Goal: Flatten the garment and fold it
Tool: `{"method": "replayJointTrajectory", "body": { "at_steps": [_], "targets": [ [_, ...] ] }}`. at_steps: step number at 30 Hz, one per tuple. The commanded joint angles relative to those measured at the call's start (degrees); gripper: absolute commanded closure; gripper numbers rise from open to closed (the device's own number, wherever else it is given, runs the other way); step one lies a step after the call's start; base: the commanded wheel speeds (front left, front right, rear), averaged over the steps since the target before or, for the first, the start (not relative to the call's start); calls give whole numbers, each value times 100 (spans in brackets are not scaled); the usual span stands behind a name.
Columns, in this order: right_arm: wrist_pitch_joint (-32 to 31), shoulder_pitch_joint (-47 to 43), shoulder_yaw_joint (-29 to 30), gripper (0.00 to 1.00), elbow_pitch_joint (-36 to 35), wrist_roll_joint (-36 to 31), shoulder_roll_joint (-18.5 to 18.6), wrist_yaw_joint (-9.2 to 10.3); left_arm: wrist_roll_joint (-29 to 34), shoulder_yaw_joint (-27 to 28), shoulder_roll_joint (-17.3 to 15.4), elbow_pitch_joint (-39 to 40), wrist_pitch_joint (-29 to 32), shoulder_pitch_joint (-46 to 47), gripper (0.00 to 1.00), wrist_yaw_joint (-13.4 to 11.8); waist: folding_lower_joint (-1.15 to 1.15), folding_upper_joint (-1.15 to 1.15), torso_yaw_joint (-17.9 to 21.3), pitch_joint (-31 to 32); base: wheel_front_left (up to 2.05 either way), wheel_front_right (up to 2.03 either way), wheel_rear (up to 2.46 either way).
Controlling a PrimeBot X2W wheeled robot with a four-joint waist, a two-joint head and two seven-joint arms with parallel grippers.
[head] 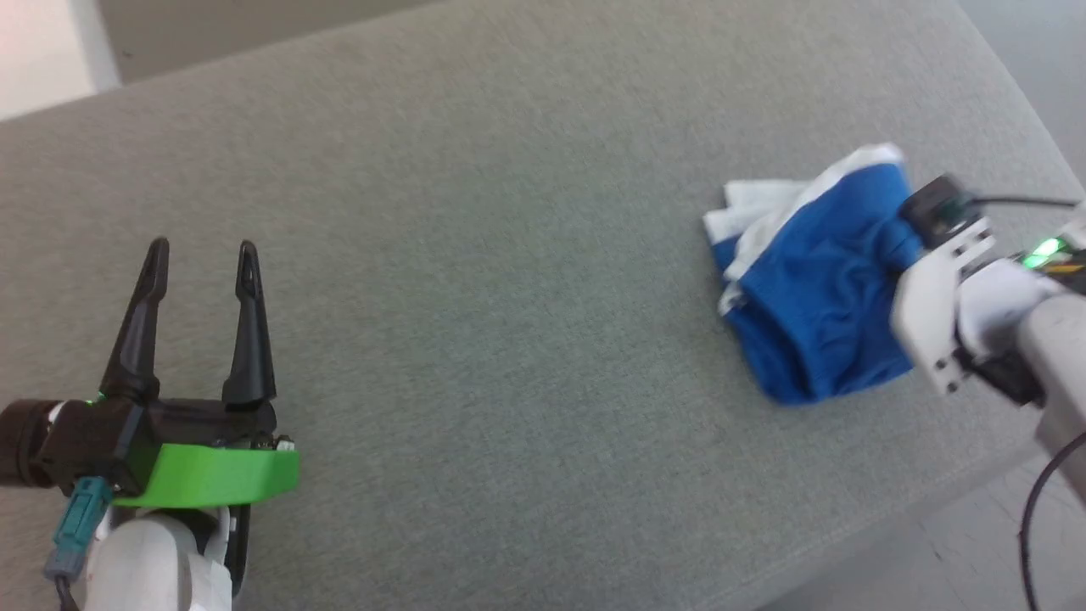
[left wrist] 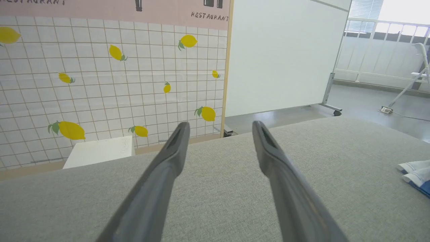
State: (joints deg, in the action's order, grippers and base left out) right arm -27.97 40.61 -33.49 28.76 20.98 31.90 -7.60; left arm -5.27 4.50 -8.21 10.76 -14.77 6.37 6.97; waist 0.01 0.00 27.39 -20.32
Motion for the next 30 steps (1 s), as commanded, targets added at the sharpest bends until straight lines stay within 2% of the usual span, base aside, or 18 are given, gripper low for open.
{"method": "replayJointTrajectory", "body": {
  "at_steps": [1,12,20,21,22,30],
  "targets": [
    [132,170,50,100,159,-9,19,11,63,-2,-83,49,6,108,0,-7,-1,0,252,-675,0,0,0],
    [937,870,757,100,1417,-177,600,11,90,-72,-389,543,366,356,0,1,-1,0,-294,-1507,0,0,0],
    [1293,1191,1459,100,2225,-600,746,11,87,-17,-452,721,381,209,0,-65,-1,0,-481,-1651,0,0,0],
    [1327,1209,1547,70,2305,-657,741,11,83,-20,-453,724,377,195,0,-68,-1,0,-497,-1648,0,0,0],
    [1358,1226,1630,0,2399,-739,746,11,77,-22,-452,724,371,178,0,-74,-1,0,-516,-1641,0,0,0],
    [1683,1325,2222,0,2931,-1145,777,11,59,-85,-408,619,274,130,0,-130,-1,0,-596,-1441,0,0,0]
  ]
}}
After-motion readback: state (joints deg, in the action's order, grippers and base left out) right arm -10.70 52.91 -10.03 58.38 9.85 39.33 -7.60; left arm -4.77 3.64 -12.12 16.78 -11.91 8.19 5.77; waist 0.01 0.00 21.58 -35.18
